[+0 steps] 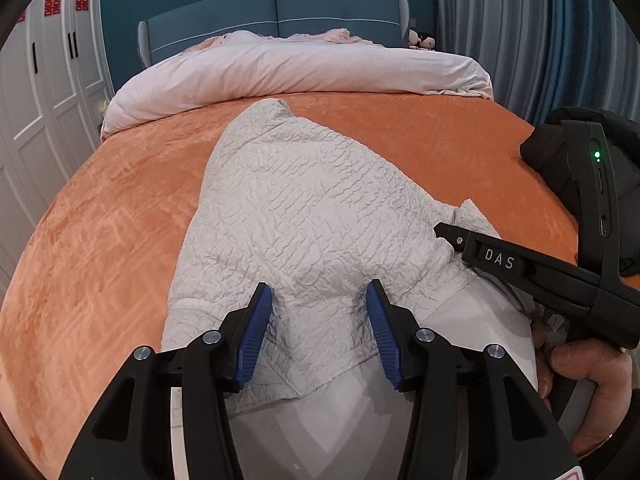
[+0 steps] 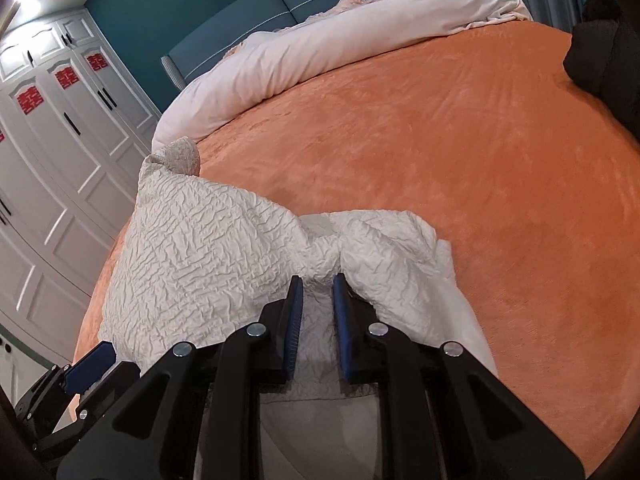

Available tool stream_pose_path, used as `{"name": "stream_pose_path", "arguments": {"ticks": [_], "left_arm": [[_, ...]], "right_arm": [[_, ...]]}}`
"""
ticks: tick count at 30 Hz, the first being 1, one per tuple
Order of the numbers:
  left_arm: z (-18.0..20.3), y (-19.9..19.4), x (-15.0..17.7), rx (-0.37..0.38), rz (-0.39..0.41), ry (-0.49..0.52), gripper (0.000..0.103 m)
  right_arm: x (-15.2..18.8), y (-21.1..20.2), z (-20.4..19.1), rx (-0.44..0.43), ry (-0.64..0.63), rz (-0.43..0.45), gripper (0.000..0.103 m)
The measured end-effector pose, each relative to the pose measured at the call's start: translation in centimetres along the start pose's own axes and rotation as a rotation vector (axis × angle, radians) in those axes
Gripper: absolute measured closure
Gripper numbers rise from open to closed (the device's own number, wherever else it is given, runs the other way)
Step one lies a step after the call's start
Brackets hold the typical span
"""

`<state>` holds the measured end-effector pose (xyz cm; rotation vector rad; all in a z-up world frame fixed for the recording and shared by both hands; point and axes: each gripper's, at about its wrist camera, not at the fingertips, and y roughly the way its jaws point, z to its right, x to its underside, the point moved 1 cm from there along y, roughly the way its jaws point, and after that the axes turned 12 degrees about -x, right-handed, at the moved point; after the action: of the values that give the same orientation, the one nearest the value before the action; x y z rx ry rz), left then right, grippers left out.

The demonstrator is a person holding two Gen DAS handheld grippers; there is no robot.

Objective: Fold large clothes

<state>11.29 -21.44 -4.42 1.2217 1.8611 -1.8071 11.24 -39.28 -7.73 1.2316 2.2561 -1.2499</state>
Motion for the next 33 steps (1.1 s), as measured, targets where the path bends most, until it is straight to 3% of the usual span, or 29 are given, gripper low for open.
{"name": "stream_pose_path", "arguments": {"ticks": [27, 30, 31, 33], "left_arm": [[0.2, 1.2, 0.5, -0.024, 0.028, 0.005, 0.056], [-0.9, -0.2, -0.3, 0.021, 0.003, 0.003, 0.054], [-1.7, -1.3, -0.5, 0.023, 0.004, 0.006, 0.053], [-3.4, -4.2, -0.3, 0.026, 0.028, 0.005, 0.053]], "right_arm": [[0.6, 0.3, 2.2, -0.065, 0.042, 0.014, 0.090], [-0.4, -0.1, 1.6, -0.040, 0.025, -0.038, 0.090], [-1.2, -1.2, 0.5, 0.010, 0.008, -0.062, 0.086], [-2.0, -3.8, -1.8, 0.020, -0.036, -0.062, 0.085]]}}
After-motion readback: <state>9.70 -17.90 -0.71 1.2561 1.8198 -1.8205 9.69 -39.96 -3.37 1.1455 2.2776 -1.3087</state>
